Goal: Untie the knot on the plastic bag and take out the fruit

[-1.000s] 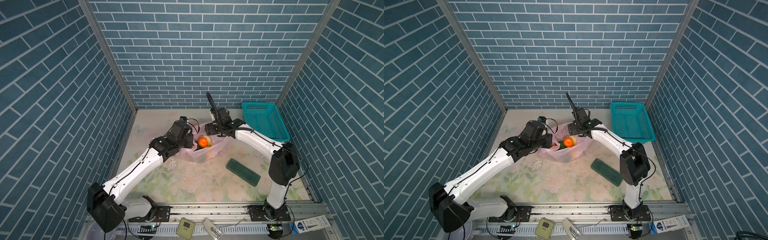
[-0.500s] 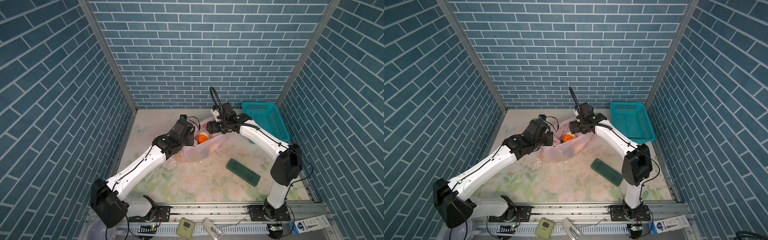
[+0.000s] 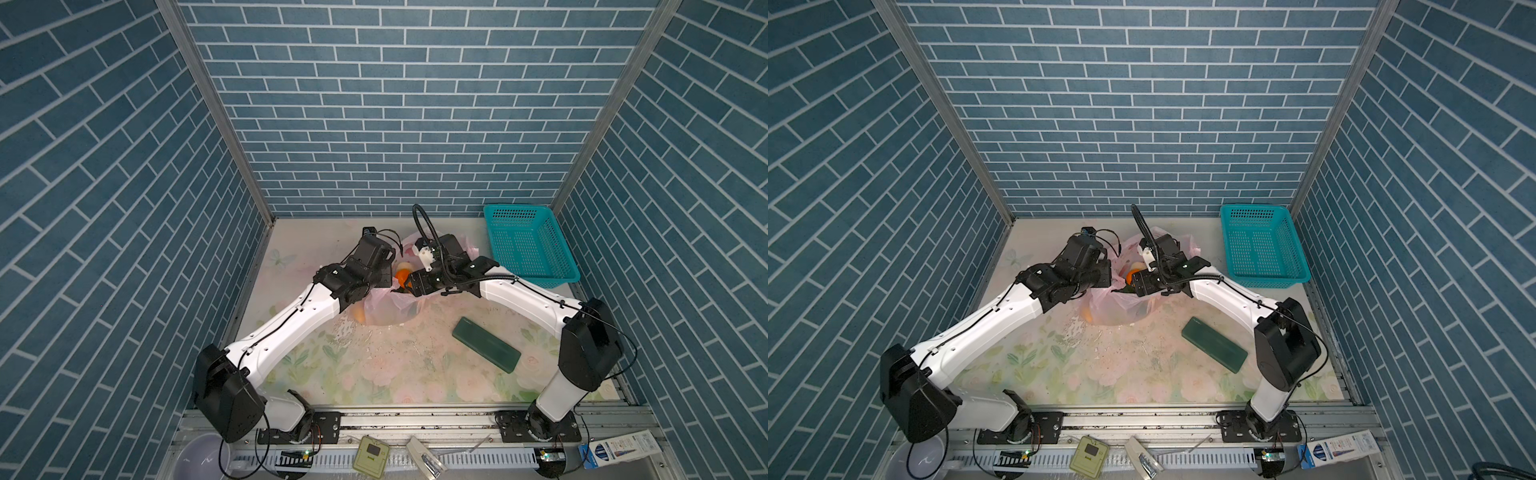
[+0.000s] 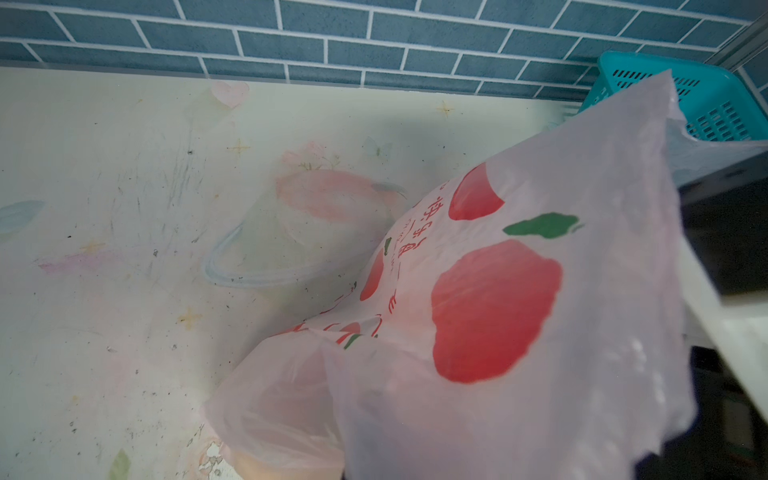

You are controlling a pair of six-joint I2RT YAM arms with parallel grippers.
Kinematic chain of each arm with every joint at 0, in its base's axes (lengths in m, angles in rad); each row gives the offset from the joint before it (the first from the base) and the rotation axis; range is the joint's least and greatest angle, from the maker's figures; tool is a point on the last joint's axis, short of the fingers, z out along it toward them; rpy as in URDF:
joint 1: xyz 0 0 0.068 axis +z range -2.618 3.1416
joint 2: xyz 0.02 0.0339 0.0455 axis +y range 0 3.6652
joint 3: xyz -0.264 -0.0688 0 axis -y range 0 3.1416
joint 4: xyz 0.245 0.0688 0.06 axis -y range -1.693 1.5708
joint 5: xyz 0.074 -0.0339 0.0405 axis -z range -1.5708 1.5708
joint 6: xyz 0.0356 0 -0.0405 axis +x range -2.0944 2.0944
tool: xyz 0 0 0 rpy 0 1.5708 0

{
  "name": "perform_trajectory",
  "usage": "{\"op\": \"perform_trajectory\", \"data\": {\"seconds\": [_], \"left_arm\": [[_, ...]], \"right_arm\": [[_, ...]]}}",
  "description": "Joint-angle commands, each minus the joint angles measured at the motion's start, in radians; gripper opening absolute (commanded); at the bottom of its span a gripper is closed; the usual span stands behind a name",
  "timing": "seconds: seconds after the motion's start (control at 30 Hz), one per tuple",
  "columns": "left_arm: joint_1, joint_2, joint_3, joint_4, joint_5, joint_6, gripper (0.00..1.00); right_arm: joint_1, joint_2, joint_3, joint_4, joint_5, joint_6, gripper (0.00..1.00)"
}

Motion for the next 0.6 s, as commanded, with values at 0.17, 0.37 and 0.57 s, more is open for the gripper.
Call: {"op": "perform_trajectory", "data": {"seconds": [0.17,0.37,0.57], "left_arm": [[0.013,-0.046,-0.038,-0.002,-0.064,-0.025,0.0],[0.017,-0.047,-0.045,0.024,-0.078,-0.057,0.0],[0.005,-0.049,-0.045,0.026,-0.004,0.003,0.0]], "right_arm": [[0.05,-0.047,-0.093,-0.087,-0.116,-0.104,0.82],[0.143,-0.128,-0.294,-0.124,-0.089,-0.091,0.82],[0.154,-0.117,-0.219,-0.183,-0.115,-0.106,0.84]]}}
